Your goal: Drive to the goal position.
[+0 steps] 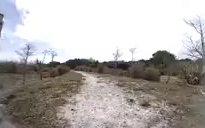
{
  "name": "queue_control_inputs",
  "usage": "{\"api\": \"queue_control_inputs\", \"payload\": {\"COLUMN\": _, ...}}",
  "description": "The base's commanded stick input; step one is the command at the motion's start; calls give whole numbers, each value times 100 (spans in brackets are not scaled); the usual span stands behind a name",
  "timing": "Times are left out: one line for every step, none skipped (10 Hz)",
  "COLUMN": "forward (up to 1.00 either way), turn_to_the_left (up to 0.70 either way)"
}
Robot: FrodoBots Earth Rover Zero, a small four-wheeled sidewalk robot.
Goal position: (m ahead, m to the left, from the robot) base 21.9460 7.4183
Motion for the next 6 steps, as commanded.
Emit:
{"api": "queue_control_inputs", "payload": {"forward": 70, "turn_to_the_left": 0}}
{"api": "queue_control_inputs", "payload": {"forward": 70, "turn_to_the_left": 0}}
{"api": "queue_control_inputs", "payload": {"forward": 70, "turn_to_the_left": 0}}
{"api": "queue_control_inputs", "payload": {"forward": 70, "turn_to_the_left": 0}}
{"api": "queue_control_inputs", "payload": {"forward": 70, "turn_to_the_left": 0}}
{"api": "queue_control_inputs", "payload": {"forward": 70, "turn_to_the_left": 0}}
